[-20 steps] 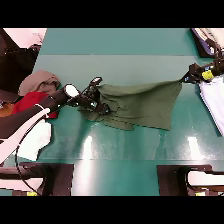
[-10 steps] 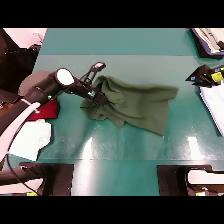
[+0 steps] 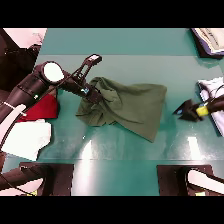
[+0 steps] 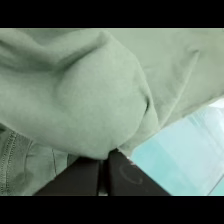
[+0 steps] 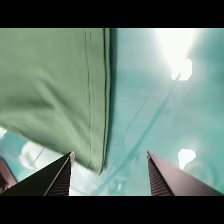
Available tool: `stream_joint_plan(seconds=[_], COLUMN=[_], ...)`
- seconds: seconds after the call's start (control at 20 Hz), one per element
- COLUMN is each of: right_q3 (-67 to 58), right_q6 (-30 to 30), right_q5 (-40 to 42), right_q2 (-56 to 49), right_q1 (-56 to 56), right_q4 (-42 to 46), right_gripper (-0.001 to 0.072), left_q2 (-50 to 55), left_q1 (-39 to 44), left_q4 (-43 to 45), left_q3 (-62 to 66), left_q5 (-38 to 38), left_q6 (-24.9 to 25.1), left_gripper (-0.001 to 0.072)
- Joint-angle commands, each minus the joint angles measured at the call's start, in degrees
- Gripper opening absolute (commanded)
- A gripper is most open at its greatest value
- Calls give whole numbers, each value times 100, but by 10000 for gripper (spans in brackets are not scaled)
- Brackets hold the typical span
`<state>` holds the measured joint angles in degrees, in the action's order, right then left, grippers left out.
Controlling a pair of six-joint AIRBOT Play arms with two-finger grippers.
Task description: Fold the shirts.
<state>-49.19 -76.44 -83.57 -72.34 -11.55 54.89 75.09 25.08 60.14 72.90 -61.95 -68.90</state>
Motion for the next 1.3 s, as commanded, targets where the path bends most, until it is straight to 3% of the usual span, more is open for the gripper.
stream_joint_plan(seconds=[0.0, 0.3, 0.45, 0.55, 0.75, 1.0, 1.25], right_q3=[1519, 2059, 2059, 2026, 949, -1878, -4503], right_q6=[39, -280, -249, 11, 39, -15, 0], right_q5=[789, 1971, 2223, 2420, 2437, 2385, 2103], right_q2=[553, 723, 610, 570, 1270, 2302, 2446], right_q1=[570, 1851, 2157, 2337, 2192, 1434, 826], right_q4=[-463, -621, -955, -1058, -1023, -1012, -964], right_gripper=[499, 498, 412, 25, 16, 16, 15], left_q2=[-22, -24, -24, -48, -422, -1047, -1307], left_q1=[0, 0, 0, 0, 0, 0, 0], left_q4=[35, 35, 35, 35, 367, 439, -133], left_q3=[9, 11, 11, 15, 570, 2916, 5056], left_q5=[-22, -125, -227, -267, -428, -800, -890], left_q6=[-37, -164, -166, -243, -334, -339, -629], left_gripper=[31, 31, 31, 31, 30, 31, 30])
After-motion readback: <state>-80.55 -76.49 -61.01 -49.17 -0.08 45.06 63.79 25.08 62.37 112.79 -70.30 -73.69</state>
